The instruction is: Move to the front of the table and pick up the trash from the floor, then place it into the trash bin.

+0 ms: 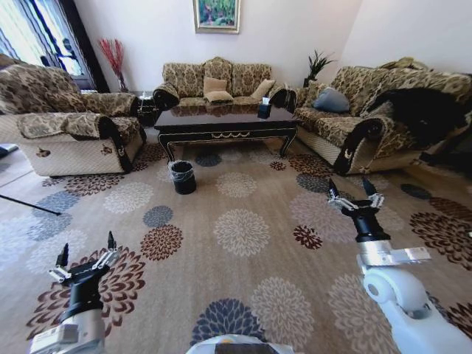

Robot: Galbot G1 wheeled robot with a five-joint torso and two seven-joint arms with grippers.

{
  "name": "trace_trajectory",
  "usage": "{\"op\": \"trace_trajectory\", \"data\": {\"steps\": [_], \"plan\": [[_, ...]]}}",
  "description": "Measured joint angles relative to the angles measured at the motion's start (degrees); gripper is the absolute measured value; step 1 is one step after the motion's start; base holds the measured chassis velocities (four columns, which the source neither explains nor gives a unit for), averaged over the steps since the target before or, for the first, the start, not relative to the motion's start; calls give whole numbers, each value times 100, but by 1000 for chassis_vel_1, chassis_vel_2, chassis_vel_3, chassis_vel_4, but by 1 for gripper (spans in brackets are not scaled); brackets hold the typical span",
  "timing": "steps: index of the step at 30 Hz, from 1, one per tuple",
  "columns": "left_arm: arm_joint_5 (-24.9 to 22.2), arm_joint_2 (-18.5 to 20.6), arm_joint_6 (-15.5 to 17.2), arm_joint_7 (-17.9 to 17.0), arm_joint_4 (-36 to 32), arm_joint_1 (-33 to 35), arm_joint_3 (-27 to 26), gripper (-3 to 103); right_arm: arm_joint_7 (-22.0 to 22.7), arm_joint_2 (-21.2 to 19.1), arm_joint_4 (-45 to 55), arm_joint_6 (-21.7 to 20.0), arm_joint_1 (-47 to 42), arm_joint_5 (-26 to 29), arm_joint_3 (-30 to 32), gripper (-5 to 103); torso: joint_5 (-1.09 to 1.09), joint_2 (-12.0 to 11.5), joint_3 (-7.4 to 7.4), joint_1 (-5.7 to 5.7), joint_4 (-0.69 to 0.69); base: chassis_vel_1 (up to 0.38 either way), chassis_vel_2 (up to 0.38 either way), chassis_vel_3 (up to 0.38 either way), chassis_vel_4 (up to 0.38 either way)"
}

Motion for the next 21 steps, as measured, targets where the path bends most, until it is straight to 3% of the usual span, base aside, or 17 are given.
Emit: {"op": "trace_trajectory", "data": {"steps": [21], "plan": [[0, 0, 0, 0, 0, 0, 0, 100, 0, 0, 0, 0, 0, 0, 0, 100, 0, 472, 303, 170, 0, 0, 0, 0, 0]]}}
